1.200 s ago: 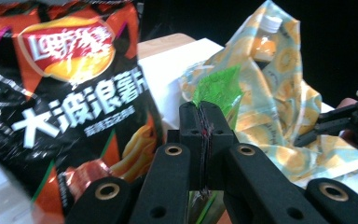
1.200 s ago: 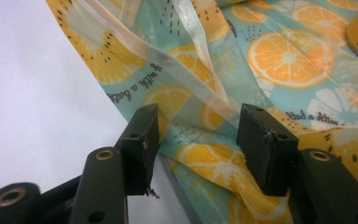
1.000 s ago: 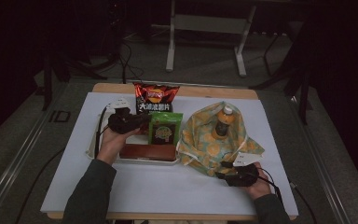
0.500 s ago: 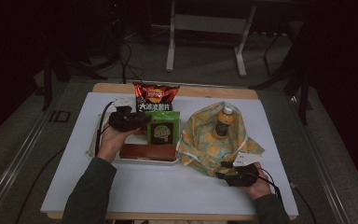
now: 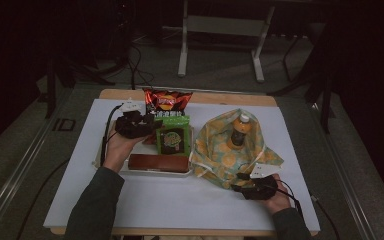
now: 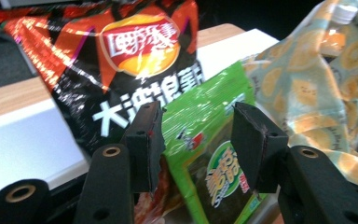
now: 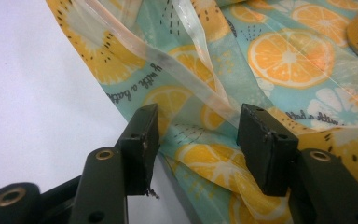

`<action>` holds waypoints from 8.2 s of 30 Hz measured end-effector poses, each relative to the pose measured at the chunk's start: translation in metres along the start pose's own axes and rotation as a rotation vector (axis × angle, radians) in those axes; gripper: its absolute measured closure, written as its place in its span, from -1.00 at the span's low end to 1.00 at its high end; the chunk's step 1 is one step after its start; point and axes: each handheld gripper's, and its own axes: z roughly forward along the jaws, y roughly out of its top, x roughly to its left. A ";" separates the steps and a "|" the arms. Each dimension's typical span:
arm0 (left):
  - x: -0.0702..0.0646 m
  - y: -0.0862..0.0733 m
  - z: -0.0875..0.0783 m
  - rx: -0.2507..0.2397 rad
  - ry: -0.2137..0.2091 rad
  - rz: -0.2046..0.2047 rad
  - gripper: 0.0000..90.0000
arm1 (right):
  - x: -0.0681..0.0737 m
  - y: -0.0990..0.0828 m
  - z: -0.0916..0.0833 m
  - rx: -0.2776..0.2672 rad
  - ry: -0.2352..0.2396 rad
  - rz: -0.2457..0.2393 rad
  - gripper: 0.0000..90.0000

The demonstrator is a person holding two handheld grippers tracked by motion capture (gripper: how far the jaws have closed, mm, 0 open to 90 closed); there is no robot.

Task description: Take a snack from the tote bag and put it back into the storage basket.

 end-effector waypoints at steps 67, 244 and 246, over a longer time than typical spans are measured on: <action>-0.124 0.059 0.084 0.135 -0.211 0.299 0.27 | 0.000 0.000 0.000 -0.001 -0.001 -0.004 0.06; -0.143 0.046 0.117 0.062 -0.426 0.377 0.27 | 0.002 -0.001 -0.001 0.003 0.001 -0.001 0.02; -0.146 0.046 0.115 0.065 -0.395 0.386 0.27 | 0.002 -0.001 -0.001 0.002 0.002 -0.001 0.02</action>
